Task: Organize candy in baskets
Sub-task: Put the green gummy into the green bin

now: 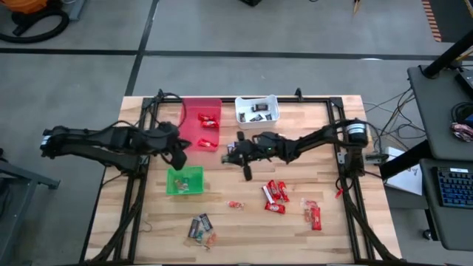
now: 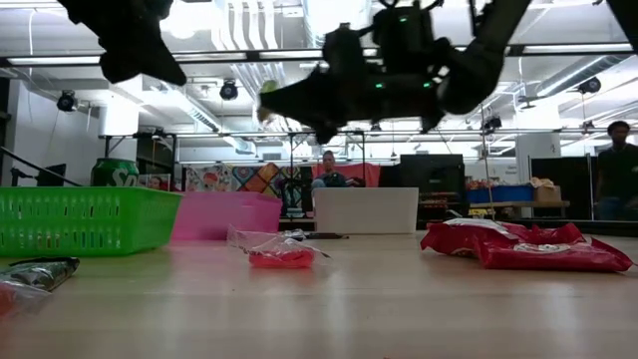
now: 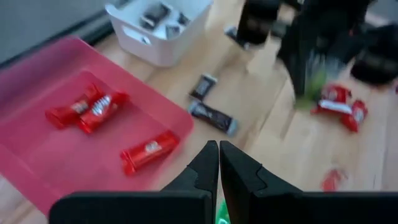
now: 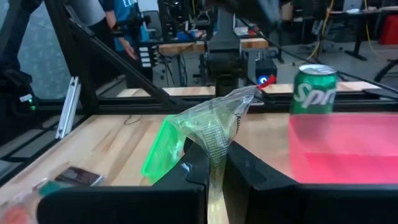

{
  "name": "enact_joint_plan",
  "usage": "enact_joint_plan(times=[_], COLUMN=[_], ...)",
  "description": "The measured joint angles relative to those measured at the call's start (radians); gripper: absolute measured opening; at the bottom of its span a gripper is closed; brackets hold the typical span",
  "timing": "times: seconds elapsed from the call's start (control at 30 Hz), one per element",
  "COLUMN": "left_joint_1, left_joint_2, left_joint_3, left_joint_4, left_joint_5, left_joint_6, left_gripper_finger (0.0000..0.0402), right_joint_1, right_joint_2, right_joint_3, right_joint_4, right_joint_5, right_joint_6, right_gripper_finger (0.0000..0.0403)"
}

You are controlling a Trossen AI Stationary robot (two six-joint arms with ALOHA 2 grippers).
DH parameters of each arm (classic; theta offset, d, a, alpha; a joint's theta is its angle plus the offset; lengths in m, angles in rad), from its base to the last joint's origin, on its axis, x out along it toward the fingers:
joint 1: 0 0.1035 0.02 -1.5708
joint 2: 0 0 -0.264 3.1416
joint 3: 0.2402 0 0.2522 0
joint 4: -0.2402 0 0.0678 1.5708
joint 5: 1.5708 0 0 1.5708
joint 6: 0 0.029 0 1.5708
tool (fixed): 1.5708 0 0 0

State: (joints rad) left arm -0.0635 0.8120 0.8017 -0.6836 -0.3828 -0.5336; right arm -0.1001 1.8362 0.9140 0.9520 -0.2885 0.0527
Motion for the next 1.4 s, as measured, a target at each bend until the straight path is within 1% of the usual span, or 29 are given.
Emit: enact_joint_plan(times=[0.13, 0.27, 0.47, 0.63, 0.9, 1.03, 1.13, 1.27, 1.4], left_joint_1=[0.000, 0.000, 0.000, 0.000, 0.000, 0.000, 0.000, 0.000, 0.000], left_joint_2=[-0.048, -0.074, -0.082, -0.078, -0.068, -0.058, -0.047, -0.032, -0.018], left_joint_3=[0.000, 0.000, 0.000, 0.000, 0.000, 0.000, 0.000, 0.000, 0.000], left_joint_4=[0.001, 0.002, 0.003, 0.003, 0.006, 0.009, 0.010, 0.010, 0.011], left_joint_5=[-0.028, -0.030, -0.031, -0.030, -0.030, -0.030, -0.030, -0.030, -0.030], left_joint_6=[0.000, 0.000, 0.000, 0.000, 0.001, 0.001, 0.005, 0.005, 0.005], left_gripper_finger=[0.0000, 0.0000, 0.0000, 0.0000, 0.0000, 0.0000, 0.0000, 0.0000, 0.0000], right_joint_1=[0.012, 0.015, 0.020, 0.035, 0.046, 0.052, 0.060, 0.062, 0.064], right_joint_2=[0.092, 0.178, 0.289, 0.358, 0.424, 0.426, 0.426, 0.425, 0.425], right_joint_3=[0.098, 0.194, 0.327, 0.405, 0.477, 0.484, 0.484, 0.495, 0.503], right_joint_4=[-0.007, -0.006, -0.029, -0.037, -0.038, -0.055, -0.057, -0.056, -0.082], right_joint_5=[0.000, 0.000, -0.003, -0.008, -0.008, -0.007, -0.003, 0.005, 0.038], right_joint_6=[-0.008, 0.001, 0.007, 0.004, -0.001, -0.028, -0.054, -0.056, -0.081], right_gripper_finger=[0.0017, 0.0018, 0.0018, 0.0018, 0.0018, 0.0020, 0.0033, 0.0059, 0.0085])
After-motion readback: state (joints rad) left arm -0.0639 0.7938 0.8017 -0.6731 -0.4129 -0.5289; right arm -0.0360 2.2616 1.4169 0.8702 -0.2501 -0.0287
